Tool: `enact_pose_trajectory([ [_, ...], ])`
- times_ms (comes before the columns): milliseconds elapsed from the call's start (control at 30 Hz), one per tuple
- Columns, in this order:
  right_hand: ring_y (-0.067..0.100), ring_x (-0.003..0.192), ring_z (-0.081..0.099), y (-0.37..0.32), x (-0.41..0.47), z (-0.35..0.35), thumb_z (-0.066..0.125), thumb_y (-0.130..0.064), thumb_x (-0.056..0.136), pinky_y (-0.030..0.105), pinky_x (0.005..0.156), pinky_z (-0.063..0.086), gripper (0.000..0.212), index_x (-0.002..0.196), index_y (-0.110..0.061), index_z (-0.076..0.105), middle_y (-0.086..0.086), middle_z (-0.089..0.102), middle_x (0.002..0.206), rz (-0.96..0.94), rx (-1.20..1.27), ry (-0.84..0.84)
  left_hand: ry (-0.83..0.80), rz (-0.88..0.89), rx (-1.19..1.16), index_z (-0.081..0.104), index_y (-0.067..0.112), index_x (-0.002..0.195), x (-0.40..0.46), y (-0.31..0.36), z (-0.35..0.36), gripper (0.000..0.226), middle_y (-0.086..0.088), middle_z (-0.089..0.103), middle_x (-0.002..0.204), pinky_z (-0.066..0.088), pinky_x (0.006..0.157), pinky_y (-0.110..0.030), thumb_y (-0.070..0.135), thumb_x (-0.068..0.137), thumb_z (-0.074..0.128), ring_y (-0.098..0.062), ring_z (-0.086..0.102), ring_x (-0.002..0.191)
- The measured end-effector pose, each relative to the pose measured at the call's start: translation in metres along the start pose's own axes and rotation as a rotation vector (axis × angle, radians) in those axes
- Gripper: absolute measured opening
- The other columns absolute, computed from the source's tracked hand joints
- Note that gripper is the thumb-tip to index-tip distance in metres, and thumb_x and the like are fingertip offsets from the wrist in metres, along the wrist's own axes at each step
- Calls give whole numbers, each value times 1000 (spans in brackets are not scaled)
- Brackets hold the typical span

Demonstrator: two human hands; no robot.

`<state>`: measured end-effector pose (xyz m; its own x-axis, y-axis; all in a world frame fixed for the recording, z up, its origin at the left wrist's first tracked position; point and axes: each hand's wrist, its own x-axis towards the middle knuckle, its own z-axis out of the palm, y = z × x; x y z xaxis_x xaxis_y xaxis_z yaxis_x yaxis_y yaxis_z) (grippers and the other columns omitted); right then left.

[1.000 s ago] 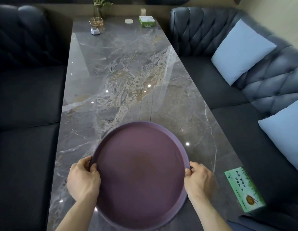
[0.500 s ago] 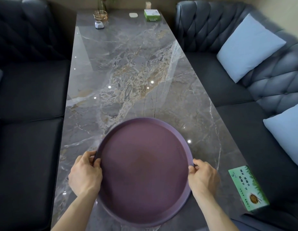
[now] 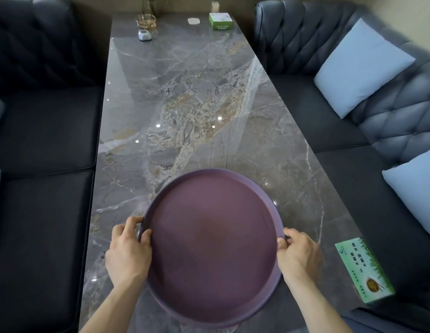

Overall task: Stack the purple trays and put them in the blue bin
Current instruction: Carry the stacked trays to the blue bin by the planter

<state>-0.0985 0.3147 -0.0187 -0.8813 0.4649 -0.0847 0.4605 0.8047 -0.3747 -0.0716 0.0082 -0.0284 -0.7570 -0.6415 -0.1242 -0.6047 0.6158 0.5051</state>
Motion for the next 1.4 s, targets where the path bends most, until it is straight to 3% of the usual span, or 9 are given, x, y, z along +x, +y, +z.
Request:
enact_pose_trajectory([
  [133,33,89,64,-1,0,1,71,-11,83,35,72,47,25,108,-14,72,11,71,93,-1,-9,-1,-48,25,-6,52,27,110,3,-5,5,20,-7,69,103,39,71,-40,26,91,59,-38,62,92],
  [333,33,93,65,5,-9,9,65,-16,88,35,75,47,28,116,-21,66,11,73,98,52,75,1,-169,14,34,47,27,124,8,-8,5,30,-12,66,115,39,81,-46,28,94,53,-41,60,104],
  [500,31,91,65,2,3,8,60,-19,91,31,70,47,23,113,-29,63,7,73,100,114,121,-62,-217,-6,42,49,22,124,10,-8,3,32,-14,68,107,40,80,-45,27,93,54,-41,60,100],
  [633,30,110,60,-12,34,1,60,-15,91,34,91,47,37,126,-28,61,7,68,116,91,196,-127,-295,-65,16,46,22,105,-1,-12,0,23,-6,66,88,45,75,-42,27,86,58,-34,59,79],
  [733,28,123,52,-16,29,-2,64,-21,90,39,105,39,53,141,-25,48,6,59,126,106,291,-125,-265,-78,72,47,21,108,0,-4,4,30,-10,68,104,43,76,-41,37,85,57,-37,61,93],
  [867,31,112,57,2,-4,13,53,-37,94,42,88,47,44,134,-17,50,9,57,124,139,132,-56,-184,-27,86,47,17,123,13,16,19,46,-18,62,124,43,86,-47,50,92,46,-43,58,109],
  [967,33,96,64,5,-5,27,42,-39,97,40,68,49,36,118,-12,52,9,64,110,112,-6,9,-140,-74,114,46,13,114,17,21,27,40,-19,58,125,40,83,-48,47,96,38,-46,58,106],
  [1067,35,86,66,2,-2,35,36,-38,98,34,56,39,32,111,-13,50,9,66,102,126,-93,44,-69,-46,175,44,9,105,12,21,33,39,-20,57,122,33,74,-46,47,98,33,-48,58,100],
  [1400,39,82,66,4,-1,37,31,-37,99,35,57,37,32,116,-15,48,6,59,116,112,-119,38,-12,39,262,38,10,93,12,18,44,35,-19,55,104,32,63,-45,42,100,26,-47,61,84],
])
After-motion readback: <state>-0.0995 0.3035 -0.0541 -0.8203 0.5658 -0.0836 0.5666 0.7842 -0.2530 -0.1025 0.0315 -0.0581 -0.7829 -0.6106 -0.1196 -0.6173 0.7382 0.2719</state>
